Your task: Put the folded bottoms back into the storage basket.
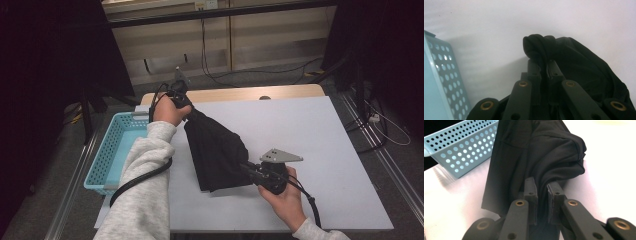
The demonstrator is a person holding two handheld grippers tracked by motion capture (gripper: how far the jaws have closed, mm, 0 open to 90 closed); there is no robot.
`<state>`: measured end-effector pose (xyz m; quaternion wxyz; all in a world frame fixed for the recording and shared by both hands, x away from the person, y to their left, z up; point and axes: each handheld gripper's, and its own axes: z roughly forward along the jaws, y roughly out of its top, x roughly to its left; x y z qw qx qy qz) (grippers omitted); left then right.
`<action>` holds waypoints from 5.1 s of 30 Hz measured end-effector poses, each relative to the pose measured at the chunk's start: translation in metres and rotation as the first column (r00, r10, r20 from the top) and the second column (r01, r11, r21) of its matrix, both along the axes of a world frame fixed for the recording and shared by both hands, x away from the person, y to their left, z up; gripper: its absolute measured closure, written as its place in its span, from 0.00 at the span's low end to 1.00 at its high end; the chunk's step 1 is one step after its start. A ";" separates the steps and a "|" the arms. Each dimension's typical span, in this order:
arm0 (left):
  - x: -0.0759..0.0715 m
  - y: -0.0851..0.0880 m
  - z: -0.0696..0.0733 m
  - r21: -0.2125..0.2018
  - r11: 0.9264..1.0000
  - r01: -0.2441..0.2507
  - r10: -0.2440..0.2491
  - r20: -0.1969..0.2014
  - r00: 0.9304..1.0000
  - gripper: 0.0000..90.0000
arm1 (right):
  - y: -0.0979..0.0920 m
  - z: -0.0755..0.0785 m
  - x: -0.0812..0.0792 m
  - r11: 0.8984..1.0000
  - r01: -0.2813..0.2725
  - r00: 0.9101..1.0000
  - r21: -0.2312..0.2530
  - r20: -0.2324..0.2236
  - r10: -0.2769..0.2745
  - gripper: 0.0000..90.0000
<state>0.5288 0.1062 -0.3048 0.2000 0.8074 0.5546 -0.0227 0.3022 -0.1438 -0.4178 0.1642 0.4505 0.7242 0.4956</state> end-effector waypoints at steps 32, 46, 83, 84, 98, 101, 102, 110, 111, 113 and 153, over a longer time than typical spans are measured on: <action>0.006 0.018 0.033 -0.009 1.000 -0.029 0.029 0.021 0.999 0.94 | 0.018 0.020 0.007 0.999 -0.032 0.999 0.034 0.041 0.030 0.90; 0.008 0.028 0.040 -0.007 0.999 -0.040 0.040 0.020 0.999 0.94 | 0.023 0.028 0.009 0.998 -0.044 0.997 0.038 0.059 0.042 0.90; 0.011 0.053 0.079 0.032 0.998 -0.057 0.056 0.037 0.998 0.94 | 0.052 0.053 0.019 0.994 -0.097 0.990 0.042 0.104 0.092 0.90; 0.011 0.054 0.081 0.031 0.998 -0.059 0.058 0.037 0.998 0.94 | 0.052 0.053 0.019 0.994 -0.097 0.990 0.042 0.104 0.092 0.90; 0.014 0.064 0.091 0.039 0.996 -0.075 0.073 0.042 0.996 0.94 | 0.064 0.060 0.024 0.992 -0.116 0.986 0.044 0.122 0.109 0.90; 0.014 0.068 0.092 0.041 0.996 -0.078 0.077 0.040 0.996 0.94 | 0.067 0.060 0.024 0.992 -0.122 0.986 0.044 0.123 0.116 0.90; 0.014 0.069 0.093 0.046 0.996 -0.074 0.072 0.035 0.997 0.94 | 0.069 0.061 0.024 0.991 -0.125 0.985 0.042 0.125 0.119 0.90; 0.014 0.081 0.099 0.040 0.995 -0.093 0.091 0.039 0.995 0.94 | 0.080 0.063 0.027 0.989 -0.146 0.981 0.039 0.136 0.139 0.90; 0.014 0.081 0.099 0.040 0.995 -0.093 0.091 0.039 0.995 0.94 | 0.081 0.063 0.027 0.989 -0.144 0.981 0.041 0.138 0.138 0.90; 0.014 0.084 0.100 0.048 0.994 -0.100 0.098 0.040 0.994 0.94 | 0.084 0.064 0.028 0.989 -0.145 0.981 0.041 0.139 0.138 0.90; 0.015 0.147 0.112 0.080 0.981 -0.178 0.174 0.050 0.983 0.94 | 0.151 0.069 0.039 0.967 -0.248 0.960 0.066 0.148 0.236 0.90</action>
